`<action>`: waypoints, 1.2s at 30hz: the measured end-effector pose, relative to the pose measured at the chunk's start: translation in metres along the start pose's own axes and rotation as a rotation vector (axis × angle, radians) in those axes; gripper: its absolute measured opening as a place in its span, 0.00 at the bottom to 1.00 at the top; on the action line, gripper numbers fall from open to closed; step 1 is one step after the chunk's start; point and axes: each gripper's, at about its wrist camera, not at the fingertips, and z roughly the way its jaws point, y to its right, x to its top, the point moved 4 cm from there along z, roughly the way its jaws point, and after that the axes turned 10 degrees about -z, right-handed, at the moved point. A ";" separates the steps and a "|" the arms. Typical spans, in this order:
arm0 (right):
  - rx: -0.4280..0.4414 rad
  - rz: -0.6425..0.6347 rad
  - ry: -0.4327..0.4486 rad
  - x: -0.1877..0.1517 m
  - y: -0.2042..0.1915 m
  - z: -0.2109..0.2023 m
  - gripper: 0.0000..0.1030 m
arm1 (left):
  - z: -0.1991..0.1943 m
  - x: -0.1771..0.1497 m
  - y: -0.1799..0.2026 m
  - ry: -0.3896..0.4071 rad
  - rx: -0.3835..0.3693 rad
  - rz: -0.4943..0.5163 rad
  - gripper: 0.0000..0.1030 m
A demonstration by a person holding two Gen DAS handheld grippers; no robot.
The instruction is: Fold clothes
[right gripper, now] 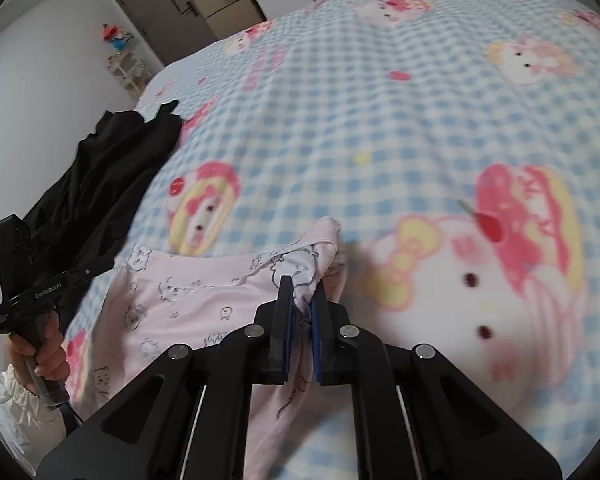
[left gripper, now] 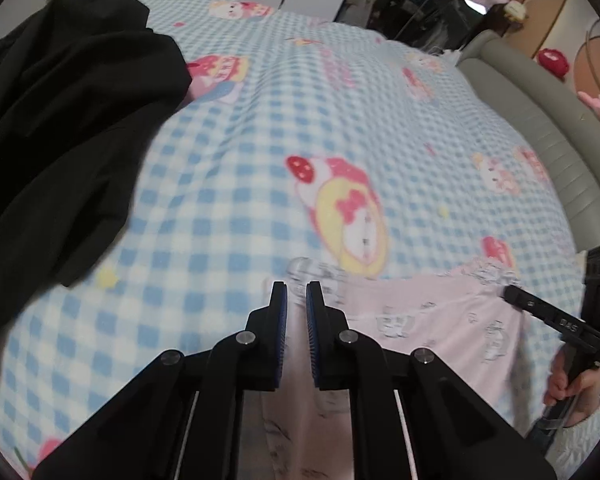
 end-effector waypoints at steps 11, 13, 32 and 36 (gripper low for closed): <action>-0.033 0.035 -0.094 -0.009 0.018 0.050 0.55 | 0.019 -0.006 -0.007 -0.042 -0.030 0.011 0.46; -0.021 0.031 -0.100 -0.008 0.017 0.055 0.46 | 0.024 -0.007 -0.002 -0.063 -0.023 0.018 0.35; 0.000 0.180 -0.032 -0.053 -0.005 -0.019 0.32 | -0.042 -0.067 -0.016 -0.073 -0.099 -0.130 0.30; 0.088 0.184 -0.078 -0.105 -0.037 -0.040 0.39 | -0.054 -0.120 -0.018 -0.117 -0.117 -0.145 0.30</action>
